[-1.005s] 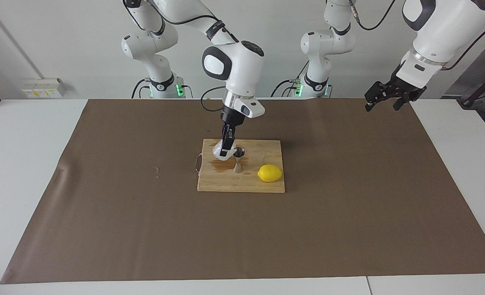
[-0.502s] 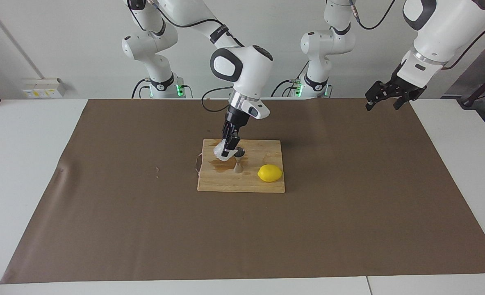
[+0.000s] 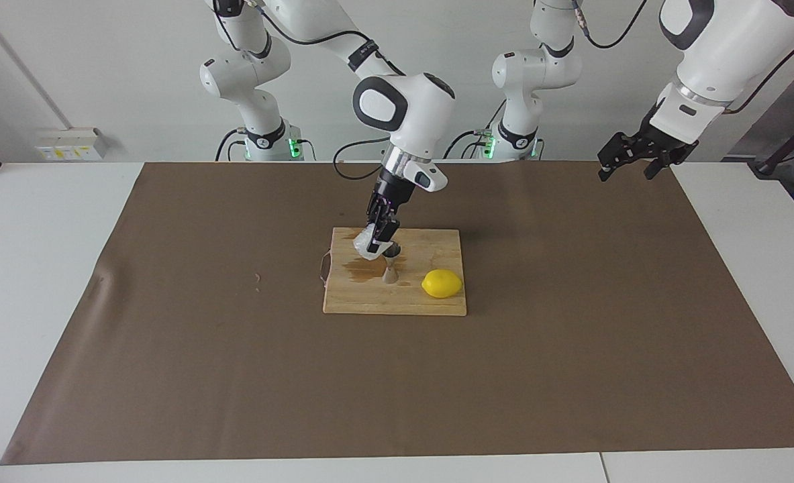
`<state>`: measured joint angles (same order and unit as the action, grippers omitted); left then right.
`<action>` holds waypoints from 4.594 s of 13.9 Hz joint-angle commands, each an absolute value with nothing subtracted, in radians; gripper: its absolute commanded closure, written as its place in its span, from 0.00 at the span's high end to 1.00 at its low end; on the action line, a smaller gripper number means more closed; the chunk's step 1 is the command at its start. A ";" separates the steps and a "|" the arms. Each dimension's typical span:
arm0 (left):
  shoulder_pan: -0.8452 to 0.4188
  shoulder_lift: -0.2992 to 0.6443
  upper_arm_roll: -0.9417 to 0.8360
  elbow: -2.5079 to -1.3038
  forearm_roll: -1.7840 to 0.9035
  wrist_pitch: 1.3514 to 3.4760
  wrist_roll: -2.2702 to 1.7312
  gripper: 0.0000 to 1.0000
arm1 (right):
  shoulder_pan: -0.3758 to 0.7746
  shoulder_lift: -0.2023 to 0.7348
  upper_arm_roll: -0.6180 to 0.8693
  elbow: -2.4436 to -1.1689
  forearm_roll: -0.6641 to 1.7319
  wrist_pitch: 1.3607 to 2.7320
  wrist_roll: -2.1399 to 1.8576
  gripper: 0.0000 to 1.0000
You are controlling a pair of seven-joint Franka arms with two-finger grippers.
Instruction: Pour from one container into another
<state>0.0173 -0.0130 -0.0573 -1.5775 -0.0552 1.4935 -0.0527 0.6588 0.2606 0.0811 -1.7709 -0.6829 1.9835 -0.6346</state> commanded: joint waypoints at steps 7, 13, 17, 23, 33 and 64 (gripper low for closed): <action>0.014 -0.041 -0.054 -1.608 -0.046 1.488 -0.051 1.00 | 0.583 0.265 0.084 -1.691 -0.442 2.008 -0.626 0.00; 0.014 -0.041 -0.054 -1.608 -0.046 1.488 -0.051 1.00 | 0.483 0.262 0.086 -1.706 -0.255 2.037 -0.762 0.00; 0.015 -0.041 -0.054 -1.608 -0.046 1.488 -0.051 1.00 | 0.364 0.244 0.086 -1.779 -0.045 2.040 -0.947 0.00; 0.014 -0.041 -0.054 -1.608 -0.046 1.489 -0.051 1.00 | 0.160 0.173 0.084 -2.026 0.191 2.189 -1.412 0.00; 0.015 -0.041 -0.054 -1.608 -0.046 1.488 -0.051 1.00 | -0.061 0.137 0.084 -2.249 0.371 2.336 -1.920 0.02; 0.014 -0.043 -0.054 -1.608 -0.046 1.488 -0.051 1.00 | 0.015 -0.020 0.095 -1.578 -0.041 1.615 0.275 1.00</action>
